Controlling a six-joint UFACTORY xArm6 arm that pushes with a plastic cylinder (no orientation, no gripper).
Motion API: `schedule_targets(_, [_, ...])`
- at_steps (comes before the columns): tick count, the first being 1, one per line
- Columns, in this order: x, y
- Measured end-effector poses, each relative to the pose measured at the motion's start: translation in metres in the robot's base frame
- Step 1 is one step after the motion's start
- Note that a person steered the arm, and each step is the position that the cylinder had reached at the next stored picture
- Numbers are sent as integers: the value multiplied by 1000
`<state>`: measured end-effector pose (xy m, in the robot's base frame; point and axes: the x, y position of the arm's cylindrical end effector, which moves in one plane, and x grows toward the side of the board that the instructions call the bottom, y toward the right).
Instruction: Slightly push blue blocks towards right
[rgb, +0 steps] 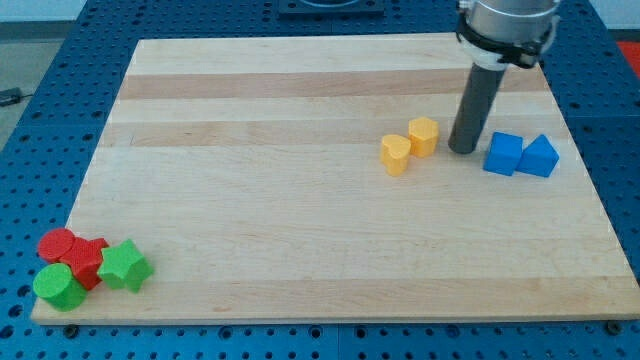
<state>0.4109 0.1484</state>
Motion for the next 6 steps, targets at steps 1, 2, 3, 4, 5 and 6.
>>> schedule_targets(1, [-2,-29])
schedule_targets(2, [10,-45])
schedule_targets(3, [18,-33])
schedule_targets(4, [22,7])
schedule_targets(5, [22,28])
schedule_targets(6, [22,14])
